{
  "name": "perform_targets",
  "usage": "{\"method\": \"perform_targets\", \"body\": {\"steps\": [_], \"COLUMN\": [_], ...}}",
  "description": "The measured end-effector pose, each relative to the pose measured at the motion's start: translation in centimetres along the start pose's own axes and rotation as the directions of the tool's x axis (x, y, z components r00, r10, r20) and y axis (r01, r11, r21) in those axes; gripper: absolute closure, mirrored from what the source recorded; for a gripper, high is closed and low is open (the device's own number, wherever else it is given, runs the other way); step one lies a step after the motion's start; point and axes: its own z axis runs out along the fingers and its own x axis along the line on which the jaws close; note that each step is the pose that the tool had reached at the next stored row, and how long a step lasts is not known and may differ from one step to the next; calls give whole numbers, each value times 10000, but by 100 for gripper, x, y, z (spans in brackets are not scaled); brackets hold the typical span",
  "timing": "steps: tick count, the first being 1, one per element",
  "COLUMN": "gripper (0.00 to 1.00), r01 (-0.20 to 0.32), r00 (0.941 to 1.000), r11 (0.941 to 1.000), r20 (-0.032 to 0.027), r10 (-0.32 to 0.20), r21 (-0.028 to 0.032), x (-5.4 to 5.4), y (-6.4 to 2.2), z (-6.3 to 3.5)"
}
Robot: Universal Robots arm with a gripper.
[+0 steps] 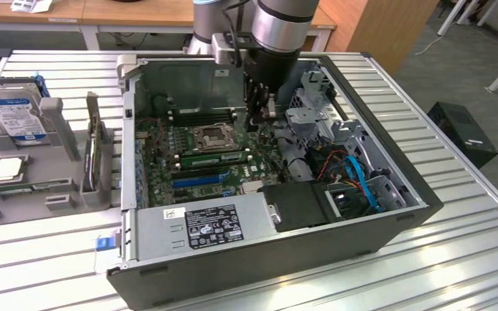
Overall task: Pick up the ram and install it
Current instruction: 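Press down the ram until it locks into place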
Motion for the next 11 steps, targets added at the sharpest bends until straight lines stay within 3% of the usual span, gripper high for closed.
{"method": "perform_targets", "body": {"steps": [11], "gripper": [89], "r01": [-1], "r00": [10000], "r11": [10000], "r20": [0], "r10": [1], "r21": [1], "x": [2], "y": [-8], "z": [56]}}
